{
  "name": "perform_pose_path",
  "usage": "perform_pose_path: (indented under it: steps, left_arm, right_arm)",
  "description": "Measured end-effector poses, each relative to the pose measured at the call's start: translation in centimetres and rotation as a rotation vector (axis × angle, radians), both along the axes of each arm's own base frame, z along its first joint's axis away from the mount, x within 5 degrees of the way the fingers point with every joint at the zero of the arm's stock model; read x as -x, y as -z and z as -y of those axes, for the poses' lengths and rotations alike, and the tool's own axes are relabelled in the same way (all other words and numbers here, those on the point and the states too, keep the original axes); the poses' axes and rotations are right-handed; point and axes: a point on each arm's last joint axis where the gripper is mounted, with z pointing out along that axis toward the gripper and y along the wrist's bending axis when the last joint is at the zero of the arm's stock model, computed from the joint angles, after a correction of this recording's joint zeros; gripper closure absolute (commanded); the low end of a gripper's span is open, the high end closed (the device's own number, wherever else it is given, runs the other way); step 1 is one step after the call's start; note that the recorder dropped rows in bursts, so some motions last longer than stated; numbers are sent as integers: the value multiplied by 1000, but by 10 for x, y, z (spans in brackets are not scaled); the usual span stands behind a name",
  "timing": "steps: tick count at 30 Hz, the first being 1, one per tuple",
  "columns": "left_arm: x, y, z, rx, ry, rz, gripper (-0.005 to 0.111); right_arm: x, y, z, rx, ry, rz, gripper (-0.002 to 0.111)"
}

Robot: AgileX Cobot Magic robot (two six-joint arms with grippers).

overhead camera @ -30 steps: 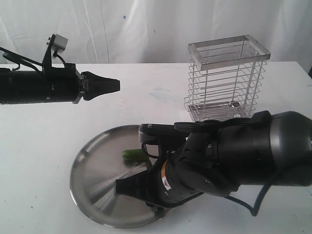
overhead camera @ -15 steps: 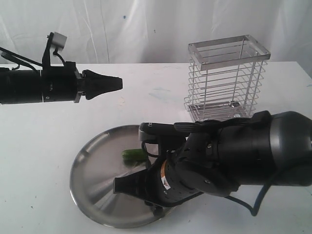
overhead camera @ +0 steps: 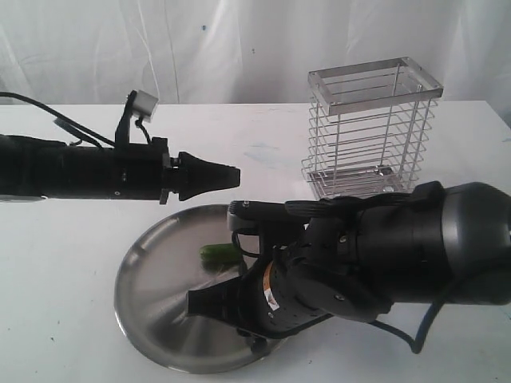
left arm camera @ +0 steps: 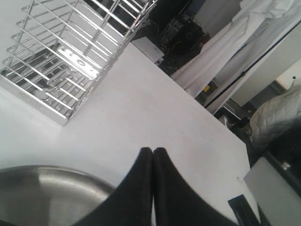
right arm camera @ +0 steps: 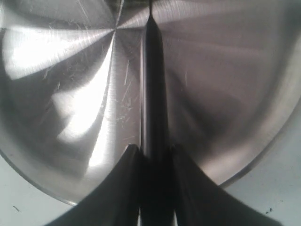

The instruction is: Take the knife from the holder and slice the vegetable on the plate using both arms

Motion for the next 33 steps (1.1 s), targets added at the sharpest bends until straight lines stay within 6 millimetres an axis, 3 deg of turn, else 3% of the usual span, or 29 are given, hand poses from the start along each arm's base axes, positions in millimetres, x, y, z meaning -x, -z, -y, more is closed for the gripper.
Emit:
perform_pose_path:
  steps: [33]
  left_arm:
    - [-2,4,0,-40,-7,50,107]
  right_arm:
    - [-6,6,-3,14,-35,55,108]
